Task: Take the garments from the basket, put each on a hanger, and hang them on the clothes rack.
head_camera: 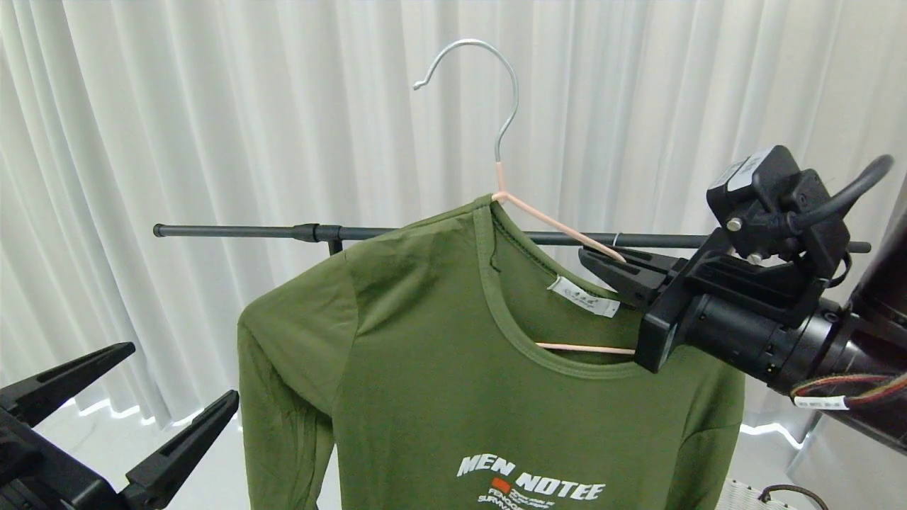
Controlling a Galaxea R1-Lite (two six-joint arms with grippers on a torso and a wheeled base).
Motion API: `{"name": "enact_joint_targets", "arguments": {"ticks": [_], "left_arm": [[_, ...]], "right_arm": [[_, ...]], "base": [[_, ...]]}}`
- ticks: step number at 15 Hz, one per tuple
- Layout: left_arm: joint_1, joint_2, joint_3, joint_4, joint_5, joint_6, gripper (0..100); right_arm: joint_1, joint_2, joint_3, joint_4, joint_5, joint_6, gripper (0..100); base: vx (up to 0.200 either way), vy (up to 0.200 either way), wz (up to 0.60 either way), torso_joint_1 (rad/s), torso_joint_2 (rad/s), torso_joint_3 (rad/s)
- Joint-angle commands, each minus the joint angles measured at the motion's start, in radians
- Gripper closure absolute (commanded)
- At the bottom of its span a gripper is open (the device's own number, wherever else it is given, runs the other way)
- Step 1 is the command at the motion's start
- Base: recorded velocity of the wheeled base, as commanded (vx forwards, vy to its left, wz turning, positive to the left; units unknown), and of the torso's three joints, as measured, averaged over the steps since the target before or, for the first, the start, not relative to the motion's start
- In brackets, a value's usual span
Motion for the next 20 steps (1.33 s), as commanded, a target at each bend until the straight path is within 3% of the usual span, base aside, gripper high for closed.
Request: {"name": "enact_joint_targets", "arguments": {"ticks": [1, 3, 6, 18, 19, 20], "left_arm": [[0.065, 0.047, 0.001, -0.001, -0.032, -0.034, 0], [0.082, 0.070, -0.003, -0.003, -0.081, -0.094, 0], [0.085, 0.070, 0.020, -0.003, -0.161, -0.102, 0], [0.084, 0.068, 0.040, -0.003, -0.228, -0.108, 0], [0.084, 0.067, 0.040, -0.003, -0.230, -0.108, 100], [0.084, 0.067, 0.038, -0.003, -0.228, -0.108, 100]], "right_arm": [[0.003, -0.022, 0.022, -0.001, -0.001, 0.000, 100], [0.006, -0.050, 0.086, -0.002, 0.009, -0.003, 100], [0.012, -0.070, 0.082, -0.016, 0.009, 0.001, 100], [0.034, -0.089, 0.056, -0.043, 0.040, -0.006, 100], [0.034, -0.089, 0.056, -0.043, 0.040, -0.006, 100], [0.034, -0.089, 0.057, -0.043, 0.038, -0.006, 100]], "base": [[0.000, 0.000, 0.00, 0.000, 0.00, 0.000], [0.000, 0.000, 0.00, 0.000, 0.00, 0.000], [0.000, 0.000, 0.00, 0.000, 0.00, 0.000], [0.000, 0.000, 0.00, 0.000, 0.00, 0.000], [0.000, 0.000, 0.00, 0.000, 0.00, 0.000], [0.000, 0.000, 0.00, 0.000, 0.00, 0.000]]}}
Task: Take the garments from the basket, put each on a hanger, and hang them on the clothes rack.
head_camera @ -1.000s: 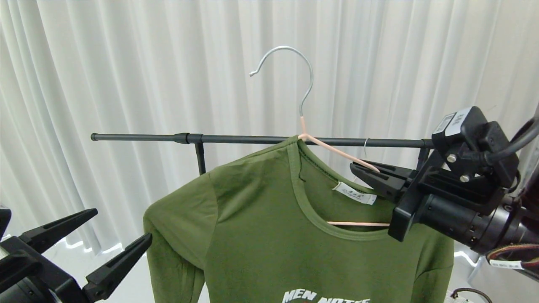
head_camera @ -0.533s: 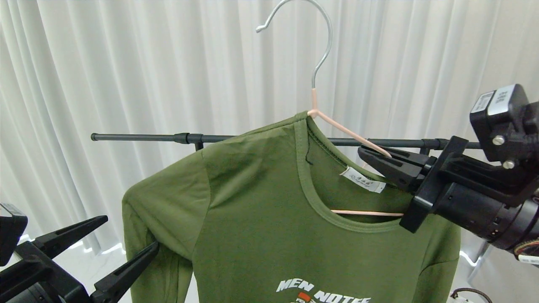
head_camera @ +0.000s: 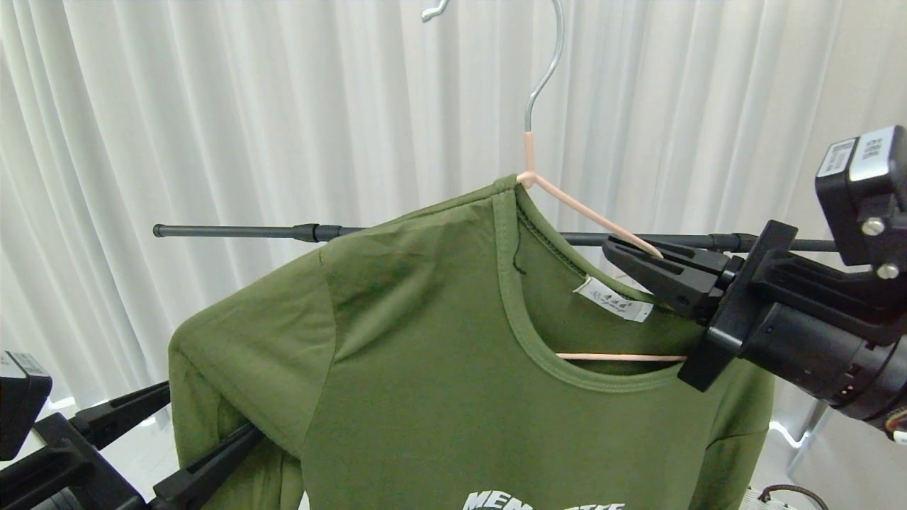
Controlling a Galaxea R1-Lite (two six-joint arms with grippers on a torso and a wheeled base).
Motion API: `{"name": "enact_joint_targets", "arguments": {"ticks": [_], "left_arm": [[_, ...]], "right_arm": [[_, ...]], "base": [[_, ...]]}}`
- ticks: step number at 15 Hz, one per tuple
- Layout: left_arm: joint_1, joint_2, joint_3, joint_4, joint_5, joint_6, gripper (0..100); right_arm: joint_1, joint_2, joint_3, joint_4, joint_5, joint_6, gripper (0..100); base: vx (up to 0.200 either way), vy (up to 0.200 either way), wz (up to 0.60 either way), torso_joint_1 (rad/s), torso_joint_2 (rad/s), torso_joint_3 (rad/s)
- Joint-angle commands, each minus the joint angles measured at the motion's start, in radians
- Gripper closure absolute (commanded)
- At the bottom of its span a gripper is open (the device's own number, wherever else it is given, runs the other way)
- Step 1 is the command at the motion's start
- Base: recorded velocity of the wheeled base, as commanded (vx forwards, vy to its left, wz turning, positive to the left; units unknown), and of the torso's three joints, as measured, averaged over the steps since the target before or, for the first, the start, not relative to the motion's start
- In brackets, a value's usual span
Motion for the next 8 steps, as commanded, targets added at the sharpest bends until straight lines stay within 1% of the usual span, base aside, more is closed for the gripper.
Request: {"name": "enact_joint_targets", "arguments": {"ticks": [1, 4, 6, 7, 8], "left_arm": [[0.002, 0.004, -0.003, -0.001, 0.001, 0.001, 100], [0.002, 0.010, 0.000, -0.001, 0.001, 0.000, 100], [0.035, 0.009, -0.009, -0.001, 0.001, -0.035, 100], [0.058, 0.015, -0.013, 0.001, 0.004, -0.039, 100], [0.144, 0.073, -0.027, -0.002, 0.005, -0.034, 100]], "right_arm": [[0.001, 0.003, 0.001, 0.000, -0.002, 0.000, 100], [-0.004, 0.004, -0.001, 0.001, -0.005, 0.000, 100], [-0.033, -0.002, 0.001, 0.001, -0.008, 0.000, 100], [-0.052, -0.007, 0.002, 0.001, -0.008, 0.000, 100], [-0.107, -0.019, 0.004, 0.005, -0.008, 0.000, 100]], "base": [[0.000, 0.000, 0.00, 0.000, 0.00, 0.000], [0.000, 0.000, 0.00, 0.000, 0.00, 0.000], [0.000, 0.000, 0.00, 0.000, 0.00, 0.000], [0.000, 0.000, 0.00, 0.000, 0.00, 0.000], [0.000, 0.000, 0.00, 0.000, 0.00, 0.000]]}}
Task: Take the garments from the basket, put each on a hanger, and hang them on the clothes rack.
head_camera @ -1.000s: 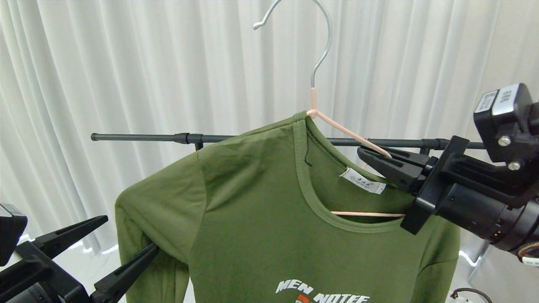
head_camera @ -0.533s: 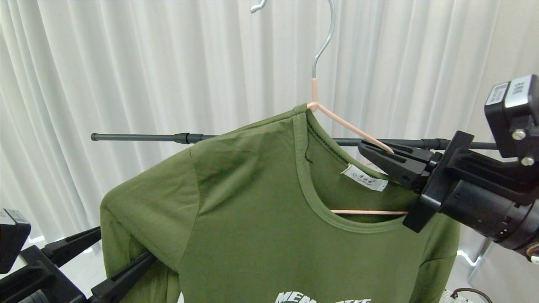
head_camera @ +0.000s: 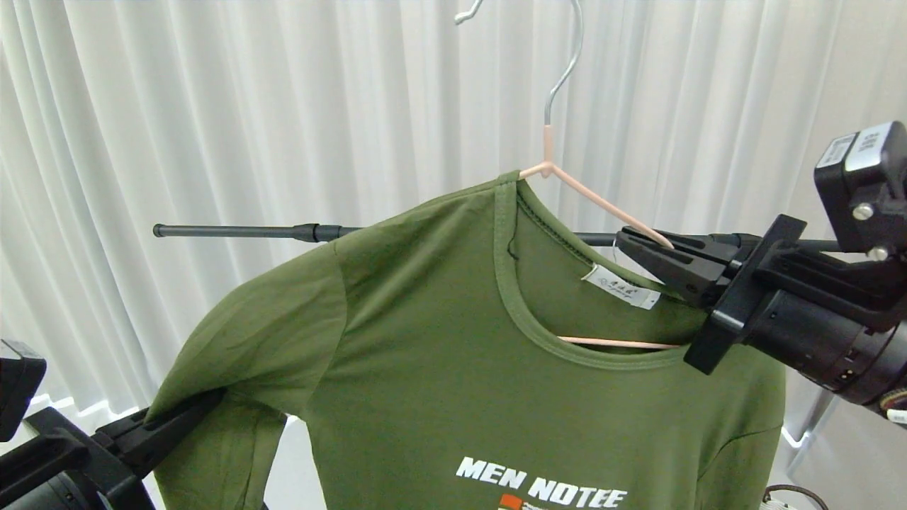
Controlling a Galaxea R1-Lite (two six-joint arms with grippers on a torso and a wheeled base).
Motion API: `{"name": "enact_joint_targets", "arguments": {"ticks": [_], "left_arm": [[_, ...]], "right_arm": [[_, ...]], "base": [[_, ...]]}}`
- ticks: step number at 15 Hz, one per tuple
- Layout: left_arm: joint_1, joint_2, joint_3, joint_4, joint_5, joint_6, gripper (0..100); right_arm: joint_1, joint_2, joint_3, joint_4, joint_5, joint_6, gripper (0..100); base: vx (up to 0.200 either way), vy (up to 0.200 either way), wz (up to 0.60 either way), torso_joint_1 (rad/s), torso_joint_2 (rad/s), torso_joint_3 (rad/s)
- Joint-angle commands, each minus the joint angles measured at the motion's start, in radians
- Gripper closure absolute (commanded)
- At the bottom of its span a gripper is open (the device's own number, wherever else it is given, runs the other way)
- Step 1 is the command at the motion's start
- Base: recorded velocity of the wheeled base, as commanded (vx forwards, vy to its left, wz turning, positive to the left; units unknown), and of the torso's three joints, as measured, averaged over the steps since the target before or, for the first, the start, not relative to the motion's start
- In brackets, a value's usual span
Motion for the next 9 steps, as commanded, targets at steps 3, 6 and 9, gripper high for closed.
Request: {"name": "enact_joint_targets", "arguments": {"ticks": [3, 6, 9], "left_arm": [[0.177, 0.119, -0.043, -0.002, -0.001, 0.001, 100], [0.166, 0.104, -0.039, -0.004, -0.003, 0.003, 100], [0.151, 0.089, -0.040, -0.002, -0.003, 0.003, 0]], "right_arm": [[-0.122, -0.024, 0.009, 0.002, 0.000, 0.001, 100], [-0.122, -0.007, 0.010, 0.003, 0.000, 0.001, 100], [-0.122, 0.015, 0.024, 0.003, -0.001, 0.001, 100]], "base": [[0.000, 0.000, 0.00, 0.000, 0.00, 0.000], [0.000, 0.000, 0.00, 0.000, 0.00, 0.000], [0.000, 0.000, 0.00, 0.000, 0.00, 0.000]]}}
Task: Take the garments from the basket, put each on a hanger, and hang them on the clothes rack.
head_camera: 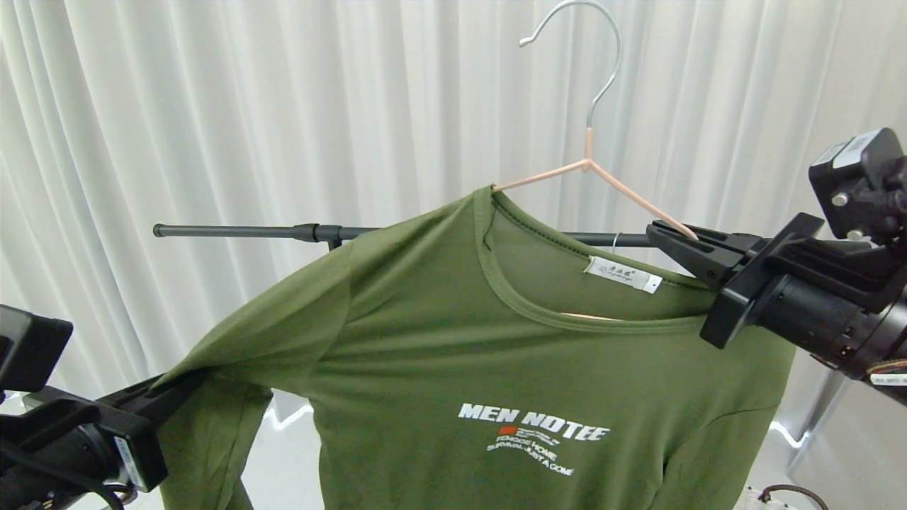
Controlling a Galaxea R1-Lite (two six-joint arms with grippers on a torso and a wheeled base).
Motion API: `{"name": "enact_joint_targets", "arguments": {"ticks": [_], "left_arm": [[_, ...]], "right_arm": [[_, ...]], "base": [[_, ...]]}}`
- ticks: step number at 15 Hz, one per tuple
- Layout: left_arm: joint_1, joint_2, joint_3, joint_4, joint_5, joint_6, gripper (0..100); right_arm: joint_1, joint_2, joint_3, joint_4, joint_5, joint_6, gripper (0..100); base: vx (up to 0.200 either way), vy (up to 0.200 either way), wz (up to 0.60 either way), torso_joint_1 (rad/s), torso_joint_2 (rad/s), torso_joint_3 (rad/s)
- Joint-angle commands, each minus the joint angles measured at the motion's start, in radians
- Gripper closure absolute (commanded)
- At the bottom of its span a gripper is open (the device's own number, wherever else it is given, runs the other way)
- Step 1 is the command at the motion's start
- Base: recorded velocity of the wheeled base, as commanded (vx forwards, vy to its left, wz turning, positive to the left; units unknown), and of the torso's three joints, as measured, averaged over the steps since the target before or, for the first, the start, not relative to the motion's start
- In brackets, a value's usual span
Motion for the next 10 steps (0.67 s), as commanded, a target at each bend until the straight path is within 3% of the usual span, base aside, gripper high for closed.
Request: {"name": "enact_joint_targets", "arguments": {"ticks": [1, 3, 7, 10], "left_arm": [[-0.014, -0.005, -0.007, -0.001, 0.000, 0.000, 0], [-0.031, -0.028, 0.001, -0.001, -0.002, 0.000, 0], [-0.077, -0.088, 0.027, -0.001, -0.005, -0.003, 0], [-0.078, -0.104, 0.041, -0.001, -0.020, -0.006, 0]], "right_arm": [[0.000, 0.021, 0.007, -0.001, 0.000, -0.001, 100], [-0.003, 0.047, 0.010, -0.001, -0.011, -0.001, 100], [-0.035, 0.122, 0.010, 0.001, -0.137, -0.002, 100], [-0.107, 0.149, 0.008, 0.001, -0.148, -0.002, 100]], "base": [[0.000, 0.000, 0.00, 0.000, 0.00, 0.000], [0.000, 0.000, 0.00, 0.000, 0.00, 0.000], [0.000, 0.000, 0.00, 0.000, 0.00, 0.000], [0.000, 0.000, 0.00, 0.000, 0.00, 0.000]]}}
